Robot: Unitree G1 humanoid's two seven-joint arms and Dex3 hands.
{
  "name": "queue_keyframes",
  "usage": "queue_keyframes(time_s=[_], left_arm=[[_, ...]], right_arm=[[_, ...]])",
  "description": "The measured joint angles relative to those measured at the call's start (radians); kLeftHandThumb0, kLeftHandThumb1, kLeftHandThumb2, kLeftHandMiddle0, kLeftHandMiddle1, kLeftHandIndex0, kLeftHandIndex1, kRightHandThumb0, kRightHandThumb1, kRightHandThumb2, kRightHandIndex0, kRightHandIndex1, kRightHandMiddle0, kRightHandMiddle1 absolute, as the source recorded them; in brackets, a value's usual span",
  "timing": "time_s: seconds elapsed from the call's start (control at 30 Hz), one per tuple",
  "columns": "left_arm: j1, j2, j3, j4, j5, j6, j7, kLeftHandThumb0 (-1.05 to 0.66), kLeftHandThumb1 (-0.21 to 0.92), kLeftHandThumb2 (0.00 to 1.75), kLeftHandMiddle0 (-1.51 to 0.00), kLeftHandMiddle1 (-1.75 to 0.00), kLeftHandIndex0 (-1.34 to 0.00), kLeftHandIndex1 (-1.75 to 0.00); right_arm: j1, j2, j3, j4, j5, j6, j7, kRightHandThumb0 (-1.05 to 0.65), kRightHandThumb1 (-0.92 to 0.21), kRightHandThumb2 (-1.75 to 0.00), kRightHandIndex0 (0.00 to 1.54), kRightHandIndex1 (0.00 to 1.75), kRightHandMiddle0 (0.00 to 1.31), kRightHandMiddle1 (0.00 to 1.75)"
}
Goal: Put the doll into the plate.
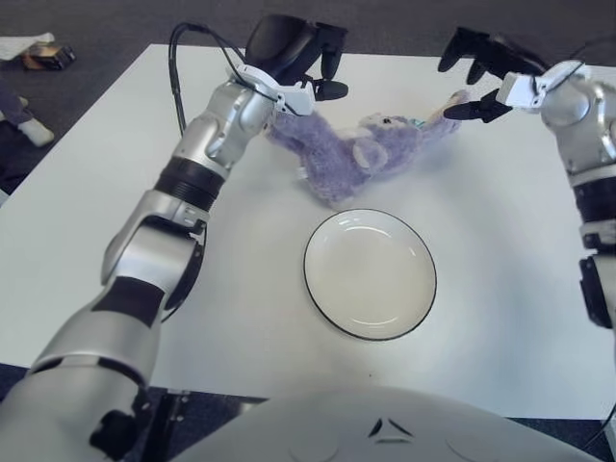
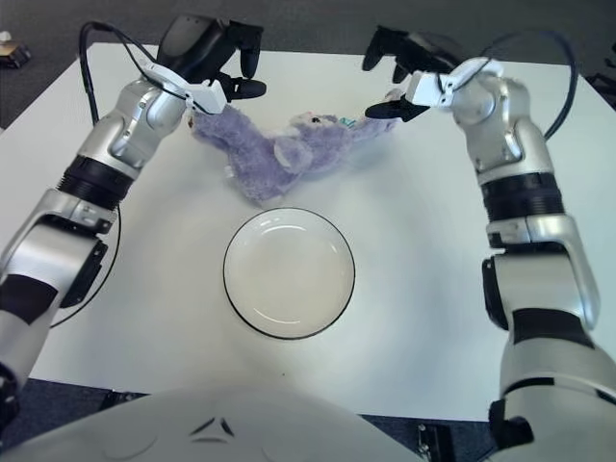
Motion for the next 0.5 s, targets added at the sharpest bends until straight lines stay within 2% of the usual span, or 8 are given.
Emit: queue_keyframes(time_s=[0.2,0.3,0.5], left_arm=[[0.022,-0.021,0.001,-0.060,0.002,0.047,-0.001,-0.61,0.71,0.83,-1.34,-1.75,-1.22,-1.75],[0.030,-0.027,0.002,-0.076,0.002,0.063,0.000,-0.60,0.70,0.84,-1.36,-1.75,-1.23,-1.75],[0.033,-0.043,0.009,-0.087,-0.003,0.084,0.002,-0.56,0.67,0.87,-1.38,-1.75,-1.26,-1.75]], right_arm=[[-0.083,0.008,0.037,0.116,0.013,-0.086,0.106,-0.85,-0.69,-0.49,0.11,0.62,0.00,0.63],[-0.114,0.021,0.056,0.166,0.018,-0.124,0.160,-0.81,-0.66,-0.51,0.11,0.54,0.00,0.59],[-0.164,0.053,0.085,0.232,0.018,-0.131,0.244,-0.73,-0.61,-0.59,0.11,0.41,0.00,0.55]])
